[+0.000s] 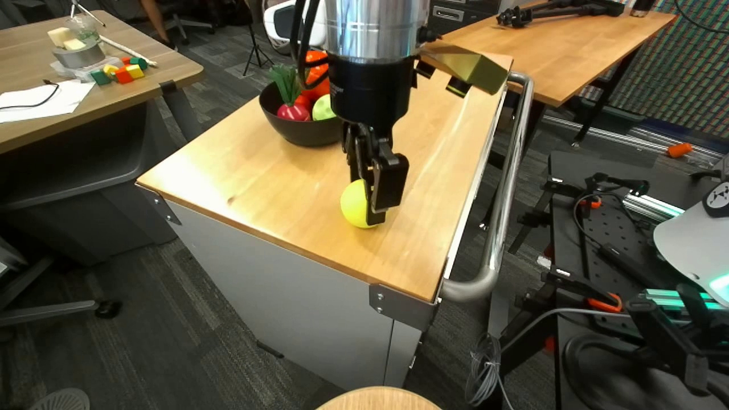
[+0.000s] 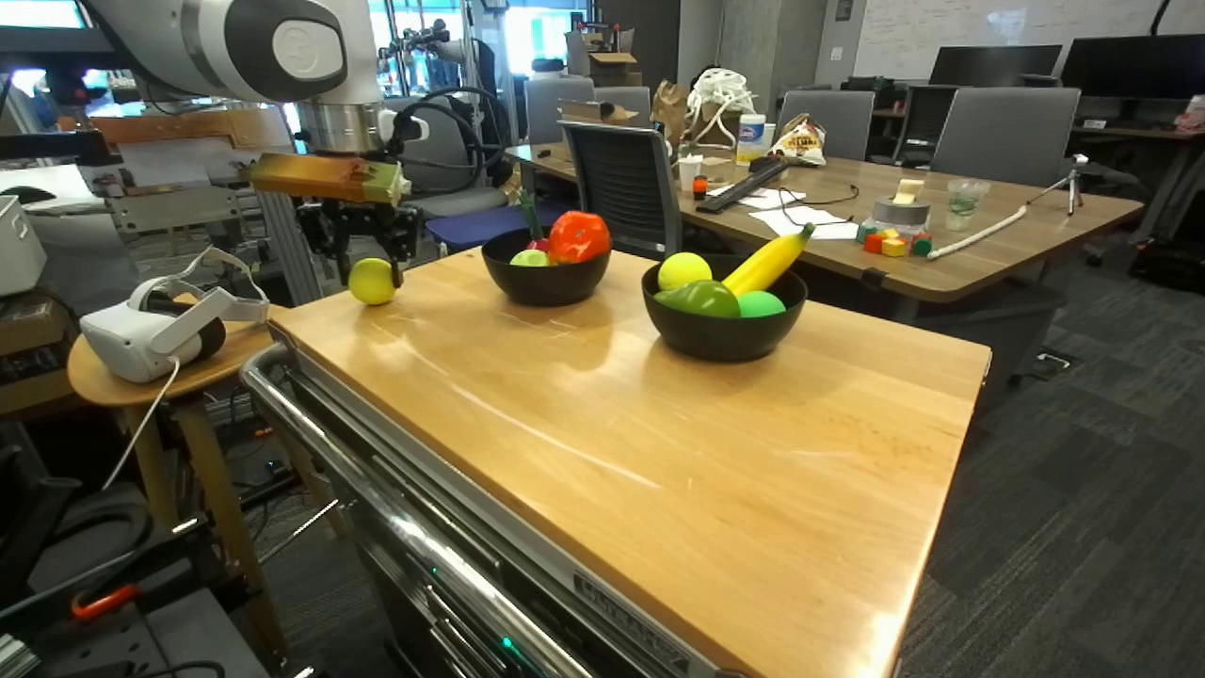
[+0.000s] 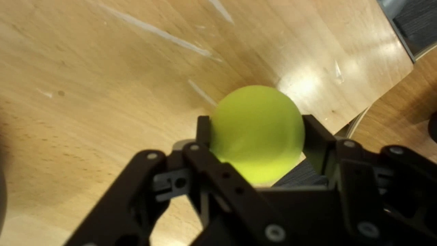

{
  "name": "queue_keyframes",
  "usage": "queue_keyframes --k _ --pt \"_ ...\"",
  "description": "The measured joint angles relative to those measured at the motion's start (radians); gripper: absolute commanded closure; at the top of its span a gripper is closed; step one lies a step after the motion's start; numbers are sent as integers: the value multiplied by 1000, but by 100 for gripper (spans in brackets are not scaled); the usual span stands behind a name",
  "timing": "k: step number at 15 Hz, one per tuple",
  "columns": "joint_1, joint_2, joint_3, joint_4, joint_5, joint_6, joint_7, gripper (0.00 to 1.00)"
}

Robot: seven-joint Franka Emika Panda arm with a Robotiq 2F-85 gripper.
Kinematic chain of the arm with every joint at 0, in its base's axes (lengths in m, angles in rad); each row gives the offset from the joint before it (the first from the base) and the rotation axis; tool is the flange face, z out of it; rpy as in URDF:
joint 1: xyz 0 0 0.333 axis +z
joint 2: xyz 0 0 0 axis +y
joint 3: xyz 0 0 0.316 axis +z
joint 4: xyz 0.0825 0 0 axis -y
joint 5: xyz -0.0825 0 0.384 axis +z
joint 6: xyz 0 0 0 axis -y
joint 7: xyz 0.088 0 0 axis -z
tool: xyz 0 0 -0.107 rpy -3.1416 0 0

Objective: Take the fruit toys from the table and put them in the two black bowls on the table

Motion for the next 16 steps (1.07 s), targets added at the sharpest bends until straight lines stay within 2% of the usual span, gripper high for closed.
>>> queue_keyframes --k 2,4,10,13,16 --pt "0 3 1 9 -12 -2 1 70" --pt "0 -4 -6 16 -83 -2 30 75" --pt "-18 -118 -81 58 -459 4 202 75" --pt "-57 -107 -125 118 -617 16 322 75" --pt "-88 -29 -159 187 -639 16 360 75"
